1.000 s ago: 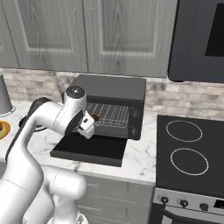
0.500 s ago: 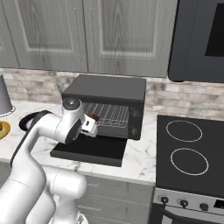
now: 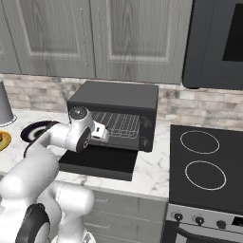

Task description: Open the toaster oven door. Place the hotdog bun on the bottom rack in the toaster oven and place the chicken drumstick on the top rack.

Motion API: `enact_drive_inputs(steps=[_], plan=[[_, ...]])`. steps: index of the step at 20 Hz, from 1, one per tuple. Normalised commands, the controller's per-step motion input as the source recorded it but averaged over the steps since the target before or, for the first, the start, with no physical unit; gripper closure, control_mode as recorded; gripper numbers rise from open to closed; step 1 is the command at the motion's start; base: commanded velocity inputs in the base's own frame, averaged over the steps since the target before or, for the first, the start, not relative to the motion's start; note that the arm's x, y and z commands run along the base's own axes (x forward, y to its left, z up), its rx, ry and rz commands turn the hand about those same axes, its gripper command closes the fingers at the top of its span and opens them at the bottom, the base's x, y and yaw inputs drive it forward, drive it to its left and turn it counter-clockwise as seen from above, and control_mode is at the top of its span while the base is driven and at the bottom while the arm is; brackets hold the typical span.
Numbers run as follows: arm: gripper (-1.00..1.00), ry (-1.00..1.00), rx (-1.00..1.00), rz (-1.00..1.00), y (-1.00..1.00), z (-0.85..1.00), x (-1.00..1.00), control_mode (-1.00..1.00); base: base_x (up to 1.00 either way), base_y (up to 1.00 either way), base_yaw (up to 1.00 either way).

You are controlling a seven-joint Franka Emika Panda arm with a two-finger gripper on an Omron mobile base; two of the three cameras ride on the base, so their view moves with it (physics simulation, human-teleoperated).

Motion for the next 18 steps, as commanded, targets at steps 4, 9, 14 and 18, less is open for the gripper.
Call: enact_drive_inputs(steps=[4, 9, 14, 18], plan=[[-1.00, 0.00, -0.07, 0.04, 0.00, -0.05, 0.72, -1.00, 0.00, 0.00, 0.00], [-1.00, 0.00, -0.02, 0.03, 0.00, 0.00, 0.69, -1.00, 0.00, 0.00, 0.00], [-1.00, -0.06, 0.00, 0.01, 0.00, 0.00, 0.43, -1.00, 0.00, 0.00, 0.00], [-1.00, -0.09, 0.00, 0.00, 0.00, 0.00, 0.37, -1.00, 0.00, 0.00, 0.00]])
